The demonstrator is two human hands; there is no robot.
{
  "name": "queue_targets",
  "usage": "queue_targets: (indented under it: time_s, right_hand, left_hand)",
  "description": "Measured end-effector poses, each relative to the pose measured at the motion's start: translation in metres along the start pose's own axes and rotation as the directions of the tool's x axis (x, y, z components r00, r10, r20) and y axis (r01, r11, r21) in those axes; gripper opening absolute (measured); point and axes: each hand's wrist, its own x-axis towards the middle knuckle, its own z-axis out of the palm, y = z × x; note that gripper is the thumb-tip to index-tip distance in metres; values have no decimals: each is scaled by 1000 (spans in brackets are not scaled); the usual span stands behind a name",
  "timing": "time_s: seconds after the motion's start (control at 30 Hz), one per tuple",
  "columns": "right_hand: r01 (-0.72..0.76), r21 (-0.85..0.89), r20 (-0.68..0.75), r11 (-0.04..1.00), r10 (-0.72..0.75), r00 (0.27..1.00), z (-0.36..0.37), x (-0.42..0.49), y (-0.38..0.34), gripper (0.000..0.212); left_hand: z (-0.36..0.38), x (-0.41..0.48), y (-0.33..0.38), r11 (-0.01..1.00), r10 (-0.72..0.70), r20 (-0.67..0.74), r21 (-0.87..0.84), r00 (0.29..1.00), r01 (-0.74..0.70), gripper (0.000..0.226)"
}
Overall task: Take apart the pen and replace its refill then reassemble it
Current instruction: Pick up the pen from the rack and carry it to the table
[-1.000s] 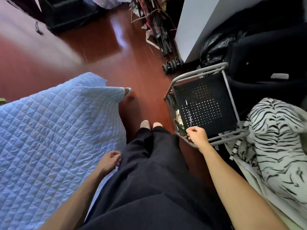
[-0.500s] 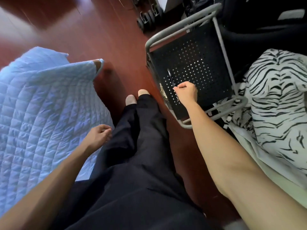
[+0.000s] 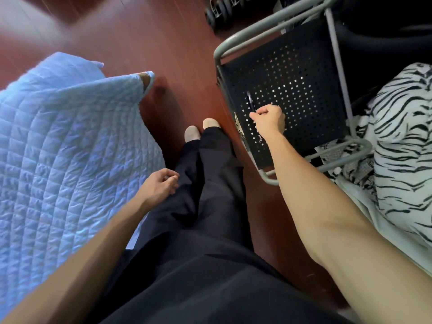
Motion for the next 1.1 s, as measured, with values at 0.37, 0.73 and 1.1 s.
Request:
queue_targets:
  time_s: [0.37,0.73,1.1]
  right_hand:
    - [154,100,43,983,-159,986,-48,-91,-38,24]
    - [428,189,271,884,-466,842,-68,-207,-100,29]
    - [513,174,342,840,-540,769,-67,-194,-167,12]
  left_hand:
    - [-46,-50,-29,988,84,-116,-118,990,-98,16]
    - [-60,-92,-69,880,-21,-251,-464,968,-101,20]
    - [-76,-87,-85,769,-158,-243,-638,957,-35,16]
